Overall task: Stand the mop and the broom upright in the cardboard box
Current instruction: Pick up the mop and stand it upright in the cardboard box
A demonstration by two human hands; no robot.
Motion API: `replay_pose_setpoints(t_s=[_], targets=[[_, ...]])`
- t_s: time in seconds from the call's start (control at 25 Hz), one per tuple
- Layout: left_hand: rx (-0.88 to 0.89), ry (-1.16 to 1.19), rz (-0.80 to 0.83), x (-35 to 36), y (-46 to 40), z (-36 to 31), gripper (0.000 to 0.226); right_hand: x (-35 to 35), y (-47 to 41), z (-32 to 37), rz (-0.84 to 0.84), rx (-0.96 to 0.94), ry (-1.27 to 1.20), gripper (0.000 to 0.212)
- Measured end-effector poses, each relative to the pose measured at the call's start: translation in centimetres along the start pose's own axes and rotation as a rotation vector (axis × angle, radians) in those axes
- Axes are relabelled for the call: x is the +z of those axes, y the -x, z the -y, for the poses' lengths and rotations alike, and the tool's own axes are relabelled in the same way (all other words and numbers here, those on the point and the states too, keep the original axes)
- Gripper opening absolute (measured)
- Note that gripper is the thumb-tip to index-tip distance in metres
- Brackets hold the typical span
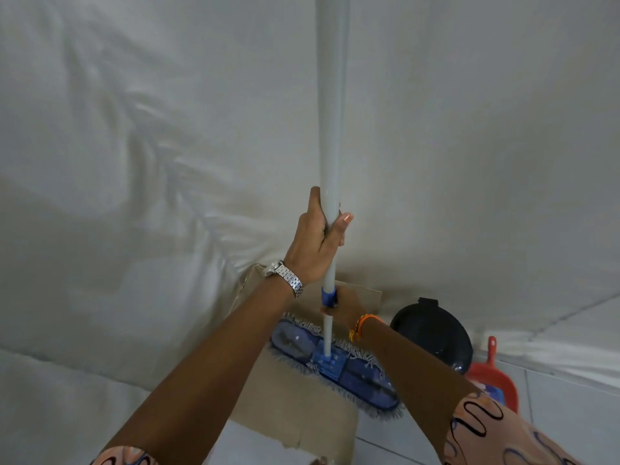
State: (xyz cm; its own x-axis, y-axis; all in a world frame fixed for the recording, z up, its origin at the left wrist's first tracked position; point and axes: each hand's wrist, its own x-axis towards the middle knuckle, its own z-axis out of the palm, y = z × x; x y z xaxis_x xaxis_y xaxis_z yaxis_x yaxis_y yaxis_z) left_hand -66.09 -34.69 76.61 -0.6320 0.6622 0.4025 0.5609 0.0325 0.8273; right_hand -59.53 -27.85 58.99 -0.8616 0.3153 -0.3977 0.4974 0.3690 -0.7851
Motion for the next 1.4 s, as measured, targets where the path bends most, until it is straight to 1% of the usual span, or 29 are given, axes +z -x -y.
replay_pose_setpoints(t_s=[0.04,0.12,0.2,0.36,0.52,0.6,0.68,0.92,1.08,1.4], targets=[[-0.004,0.017,0.008,-0.5,-0.3,1.5,0.035,0.7,-1.1,0.2,-0.016,0.007,-0.009,0.039],[-0.01,0.042,0.022,-1.4,-0.7,4.1,0.032,2.1,-3.1,0.6,-0.05,0.032,-0.043,0.042],[-0.017,0.046,0.046,-2.1,-1.2,6.4,0.031,3.3,-5.1,1.0,-0.088,0.079,-0.078,0.04],[-0.008,0.015,0.041,-2.7,-2.1,9.8,0.033,4.8,-8.8,0.9,-0.114,0.121,-0.078,0.032],[-0.037,0.031,-0.037,-2.3,-2.2,13.4,0.033,5.9,-11.6,-0.3,-0.147,0.137,-0.072,0.033],[-0.023,0.026,-0.072,-1.8,-2.1,15.2,0.031,6.5,-12.8,-0.9,-0.134,0.136,-0.076,0.034],[-0.013,0.016,-0.073,-1.3,-2.0,16.5,0.031,7.1,-13.7,-1.6,-0.116,0.156,-0.076,0.035],[-0.042,0.04,0.041,-0.4,-3.7,18.5,0.039,7.3,-15.6,-3.3,-0.112,0.203,-0.097,0.042],[-0.029,0.033,0.079,0.1,-6.0,19.2,0.033,6.3,-17.0,-3.6,-0.132,0.222,-0.121,0.037],[-0.028,0.046,0.141,2.4,-7.6,19.3,0.03,5.3,-17.8,-5.2,-0.131,0.273,-0.152,0.037]])
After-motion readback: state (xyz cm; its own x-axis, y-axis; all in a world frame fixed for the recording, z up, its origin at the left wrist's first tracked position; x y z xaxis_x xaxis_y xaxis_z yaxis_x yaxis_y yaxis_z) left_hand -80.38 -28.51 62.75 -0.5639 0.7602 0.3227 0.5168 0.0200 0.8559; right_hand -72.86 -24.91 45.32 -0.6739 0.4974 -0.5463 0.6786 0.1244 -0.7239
